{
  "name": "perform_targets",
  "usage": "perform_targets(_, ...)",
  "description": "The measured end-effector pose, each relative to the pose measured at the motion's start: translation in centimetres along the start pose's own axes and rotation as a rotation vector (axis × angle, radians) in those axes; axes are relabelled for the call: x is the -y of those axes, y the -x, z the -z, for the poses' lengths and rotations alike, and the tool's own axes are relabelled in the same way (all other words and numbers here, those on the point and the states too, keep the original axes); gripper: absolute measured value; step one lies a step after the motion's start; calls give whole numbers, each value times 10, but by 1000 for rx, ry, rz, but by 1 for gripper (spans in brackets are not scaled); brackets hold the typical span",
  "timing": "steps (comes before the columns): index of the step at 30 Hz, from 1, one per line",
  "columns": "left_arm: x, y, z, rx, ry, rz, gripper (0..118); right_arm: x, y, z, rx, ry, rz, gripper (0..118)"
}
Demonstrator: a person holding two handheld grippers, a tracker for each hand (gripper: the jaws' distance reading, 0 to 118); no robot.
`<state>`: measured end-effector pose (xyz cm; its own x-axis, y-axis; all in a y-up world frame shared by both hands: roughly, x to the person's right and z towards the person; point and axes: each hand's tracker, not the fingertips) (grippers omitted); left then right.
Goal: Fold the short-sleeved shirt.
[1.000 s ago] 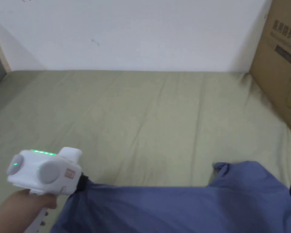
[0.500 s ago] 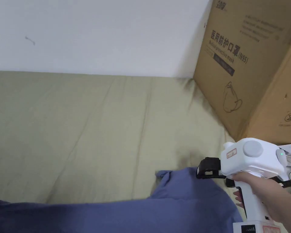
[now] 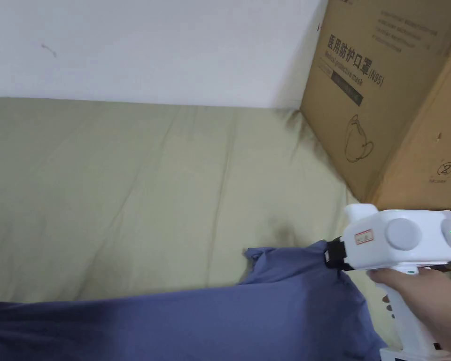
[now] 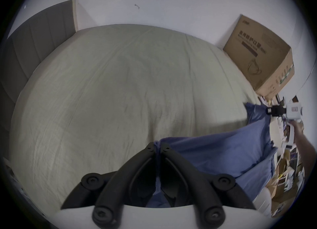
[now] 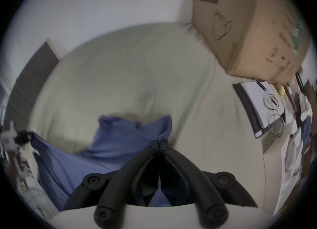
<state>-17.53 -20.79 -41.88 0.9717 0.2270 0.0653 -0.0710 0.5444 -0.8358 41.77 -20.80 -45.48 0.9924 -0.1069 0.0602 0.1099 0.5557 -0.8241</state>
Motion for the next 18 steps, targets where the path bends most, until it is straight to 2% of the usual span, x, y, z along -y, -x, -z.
perform_targets(2, -5, 3, -5, 29, -24, -47, 1, -2, -8, -20, -15, -79, 80, 0)
perform_targets(5, -18, 1, -10, 28, -71, -49, 1, -8, -14, -41, -38, -156, 144, 0)
perform_targets(12, -38, -3, -27, 104, -202, -122, 1, -1, -3, -81, 8, -341, 198, 0)
perform_targets(15, -28, -2, -29, 107, -165, -97, 1, 20, -5, -94, -18, -312, 231, 0)
perform_targets(18, -2, 5, -35, 125, -98, -53, 1, 69, -13, -109, -7, -242, 246, 0)
